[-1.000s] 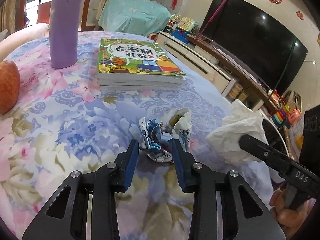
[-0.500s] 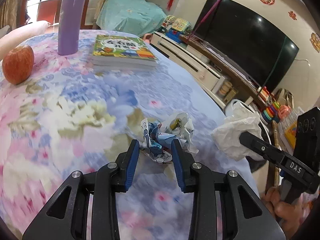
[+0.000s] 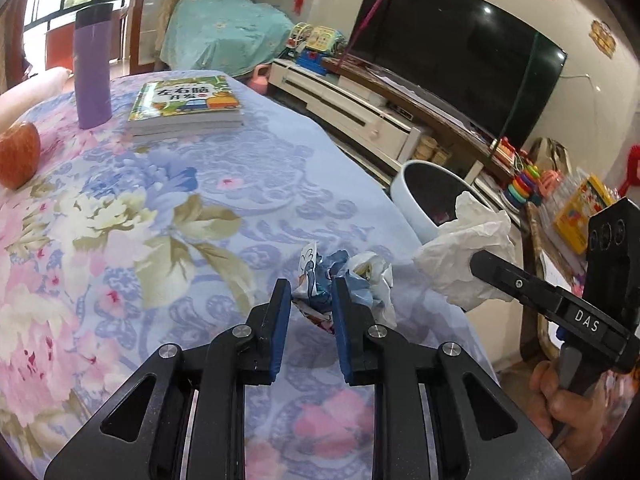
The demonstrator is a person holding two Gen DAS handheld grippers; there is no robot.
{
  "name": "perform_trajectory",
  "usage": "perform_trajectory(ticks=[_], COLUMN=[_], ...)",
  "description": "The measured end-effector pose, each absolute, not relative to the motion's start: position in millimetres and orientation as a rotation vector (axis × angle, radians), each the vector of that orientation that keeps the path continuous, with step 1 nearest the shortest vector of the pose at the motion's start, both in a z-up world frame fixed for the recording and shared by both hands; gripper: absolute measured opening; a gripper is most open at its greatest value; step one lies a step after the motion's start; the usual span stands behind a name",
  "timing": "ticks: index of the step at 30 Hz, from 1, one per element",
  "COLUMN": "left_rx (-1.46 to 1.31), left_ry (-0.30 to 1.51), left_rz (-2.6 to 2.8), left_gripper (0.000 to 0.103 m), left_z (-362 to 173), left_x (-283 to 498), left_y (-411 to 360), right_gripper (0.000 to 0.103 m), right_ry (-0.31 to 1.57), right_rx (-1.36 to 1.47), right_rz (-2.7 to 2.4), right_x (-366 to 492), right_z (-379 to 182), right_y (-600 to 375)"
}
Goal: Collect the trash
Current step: 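Carry the blue wrapper and white plastic bag over the trash bin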
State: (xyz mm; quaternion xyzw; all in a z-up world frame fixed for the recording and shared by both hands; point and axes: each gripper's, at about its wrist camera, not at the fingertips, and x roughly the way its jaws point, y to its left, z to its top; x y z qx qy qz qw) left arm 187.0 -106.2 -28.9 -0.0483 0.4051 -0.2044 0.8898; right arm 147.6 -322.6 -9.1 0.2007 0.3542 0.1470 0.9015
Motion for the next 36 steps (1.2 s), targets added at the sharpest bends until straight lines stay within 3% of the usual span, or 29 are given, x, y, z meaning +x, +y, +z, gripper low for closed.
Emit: perform_trajectory(ticks=[36], left_rx=[-0.03], left_ry=[0.778], left_rz=[-0.551], left_gripper=[0.019], left_z=[1], left_x=[179], left_y=[-179], right_gripper=[0.035], right_ry=[0.649], right_rx=[0.461], right_rz=[0.204], right_x=[117], right_z=[-2], right_y=[-384])
